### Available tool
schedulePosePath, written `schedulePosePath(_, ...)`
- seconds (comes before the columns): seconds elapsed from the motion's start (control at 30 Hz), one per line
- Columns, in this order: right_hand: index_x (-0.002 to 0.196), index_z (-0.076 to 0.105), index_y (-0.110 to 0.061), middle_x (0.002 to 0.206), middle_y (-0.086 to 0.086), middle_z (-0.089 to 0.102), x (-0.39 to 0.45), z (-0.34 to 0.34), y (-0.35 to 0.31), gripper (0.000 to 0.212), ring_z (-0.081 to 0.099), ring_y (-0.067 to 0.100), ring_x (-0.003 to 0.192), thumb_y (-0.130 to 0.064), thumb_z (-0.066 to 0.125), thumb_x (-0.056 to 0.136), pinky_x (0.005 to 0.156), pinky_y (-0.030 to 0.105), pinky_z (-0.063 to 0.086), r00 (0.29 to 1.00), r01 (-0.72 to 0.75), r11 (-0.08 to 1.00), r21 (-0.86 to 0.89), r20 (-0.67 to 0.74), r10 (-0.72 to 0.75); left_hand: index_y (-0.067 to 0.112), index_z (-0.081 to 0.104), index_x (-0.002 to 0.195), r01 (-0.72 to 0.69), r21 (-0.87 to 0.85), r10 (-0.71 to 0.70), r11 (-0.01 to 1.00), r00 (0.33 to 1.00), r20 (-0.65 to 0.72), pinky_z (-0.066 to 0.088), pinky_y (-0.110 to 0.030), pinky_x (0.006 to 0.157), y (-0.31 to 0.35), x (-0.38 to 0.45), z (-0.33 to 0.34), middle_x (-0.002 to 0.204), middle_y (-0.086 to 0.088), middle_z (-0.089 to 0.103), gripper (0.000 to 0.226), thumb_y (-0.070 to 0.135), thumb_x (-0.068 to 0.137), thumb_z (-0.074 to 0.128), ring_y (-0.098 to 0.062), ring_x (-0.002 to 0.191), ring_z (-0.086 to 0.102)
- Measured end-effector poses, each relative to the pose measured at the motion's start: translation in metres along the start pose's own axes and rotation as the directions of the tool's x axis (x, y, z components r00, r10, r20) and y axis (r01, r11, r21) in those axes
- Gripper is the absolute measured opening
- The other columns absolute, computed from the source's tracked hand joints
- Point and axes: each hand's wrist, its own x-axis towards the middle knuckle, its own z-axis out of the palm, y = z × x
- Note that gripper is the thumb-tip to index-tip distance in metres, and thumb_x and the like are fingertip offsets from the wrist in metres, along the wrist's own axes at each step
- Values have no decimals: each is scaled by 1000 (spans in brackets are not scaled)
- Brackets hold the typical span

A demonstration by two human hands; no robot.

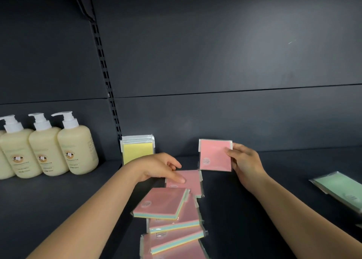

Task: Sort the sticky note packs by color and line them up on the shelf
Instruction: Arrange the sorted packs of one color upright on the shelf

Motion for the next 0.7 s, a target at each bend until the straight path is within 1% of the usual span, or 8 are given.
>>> schedulePosePath(0.1,107,64,-4,99,12,71,3,0,1,18,69,24,91,-2,58,91,78,32,54,1000,-1,1000,-2,9,1,16,55,127,12,68,-14,998,999,32,42,-22,99,5,4,0,106,5,54,63,36,72,78,-11,103,52)
schedulePosePath(0.2,106,65,-5,98,11,71,3,0,2,17,69,22,88,-3,58,91,74,30,54,1000,-1,1000,13,16,0,19,52,125,23,146,-27,989,999,24,42,-22,96,9,6,2,109,6,52,63,44,72,76,-12,104,52)
schedulePosePath(0.27,105,65,-5,97,11,71,2,0,2,16,69,21,85,-2,57,91,72,29,54,1000,0,1000,26,24,-1,19,52,122,24,188,-28,982,999,17,43,-22,93,11,7,4,107,6,54,60,43,73,76,-12,104,53)
schedulePosePath(0.33,104,64,-6,97,11,71,2,1,2,15,69,21,85,-2,57,91,72,29,54,1000,-3,1000,28,22,2,17,58,112,15,179,-20,984,999,28,44,-22,82,11,8,6,97,6,57,50,39,72,78,-11,91,54)
schedulePosePath(0.4,104,64,-6,98,11,71,2,1,1,15,69,21,86,-3,57,91,74,29,53,1000,-5,999,33,16,5,18,65,96,-4,156,-3,988,999,45,42,-20,69,10,8,6,83,6,58,35,37,71,79,-9,76,53)
schedulePosePath(0.43,105,64,-6,98,11,71,2,1,1,16,69,21,87,-3,57,91,74,29,53,1000,-6,999,34,14,5,18,66,90,-8,154,0,988,999,49,41,-20,67,10,9,6,79,6,59,31,38,71,79,-9,73,53)
schedulePosePath(0.53,107,63,-6,98,11,71,1,1,0,17,68,21,86,-2,57,91,74,30,53,1000,-11,999,39,14,11,19,67,85,8,158,-17,987,998,55,41,-21,67,11,8,5,77,7,60,28,39,70,79,-8,73,54)
schedulePosePath(0.7,107,63,-6,99,11,70,2,0,0,17,69,20,85,-2,57,91,72,29,53,1000,-22,998,64,8,21,18,67,90,18,153,-23,988,999,32,44,-22,75,11,8,5,83,5,64,34,40,69,80,-10,79,58)
